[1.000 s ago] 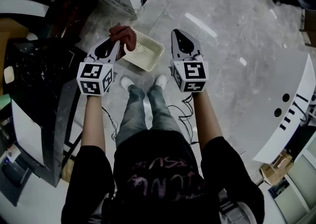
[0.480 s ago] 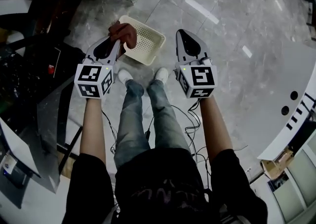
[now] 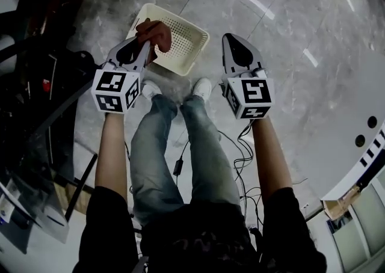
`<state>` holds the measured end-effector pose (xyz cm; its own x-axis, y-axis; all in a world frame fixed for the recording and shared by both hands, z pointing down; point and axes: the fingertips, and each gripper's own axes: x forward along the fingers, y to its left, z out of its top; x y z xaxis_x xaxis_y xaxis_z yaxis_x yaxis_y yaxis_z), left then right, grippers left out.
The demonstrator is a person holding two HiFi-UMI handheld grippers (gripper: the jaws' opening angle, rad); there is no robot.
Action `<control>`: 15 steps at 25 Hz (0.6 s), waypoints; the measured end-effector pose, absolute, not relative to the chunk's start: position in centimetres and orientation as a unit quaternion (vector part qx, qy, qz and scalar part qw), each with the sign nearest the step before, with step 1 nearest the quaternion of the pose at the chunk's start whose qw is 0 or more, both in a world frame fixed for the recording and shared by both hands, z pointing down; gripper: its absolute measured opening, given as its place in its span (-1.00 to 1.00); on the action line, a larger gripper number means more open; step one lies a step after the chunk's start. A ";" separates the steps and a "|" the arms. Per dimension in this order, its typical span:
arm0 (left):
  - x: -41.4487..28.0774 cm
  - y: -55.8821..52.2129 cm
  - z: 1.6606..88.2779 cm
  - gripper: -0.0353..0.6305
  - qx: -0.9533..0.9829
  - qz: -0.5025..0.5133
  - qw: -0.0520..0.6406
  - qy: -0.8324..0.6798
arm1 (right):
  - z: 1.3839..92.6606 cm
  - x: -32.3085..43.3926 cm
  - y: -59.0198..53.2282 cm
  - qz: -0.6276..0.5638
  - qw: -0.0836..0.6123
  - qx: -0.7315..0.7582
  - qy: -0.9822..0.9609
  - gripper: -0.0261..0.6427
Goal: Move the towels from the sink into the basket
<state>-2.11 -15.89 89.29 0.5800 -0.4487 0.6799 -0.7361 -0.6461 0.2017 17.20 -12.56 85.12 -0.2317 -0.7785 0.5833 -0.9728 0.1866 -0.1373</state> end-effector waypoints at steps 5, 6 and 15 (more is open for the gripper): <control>-2.6 -16.2 96.1 -0.65 0.858 0.318 0.226 -0.334 | 92.2 16.5 -12.3 0.254 0.205 0.581 -0.745 -0.88; -2.6 -16.3 97.6 -0.65 0.859 0.319 0.226 -0.332 | 93.7 16.4 -12.3 0.255 0.209 0.580 -0.745 -0.88; -2.7 -16.6 110.2 -0.65 0.861 0.333 0.227 -0.311 | 105.9 16.0 -11.9 0.266 0.229 0.570 -0.743 -0.88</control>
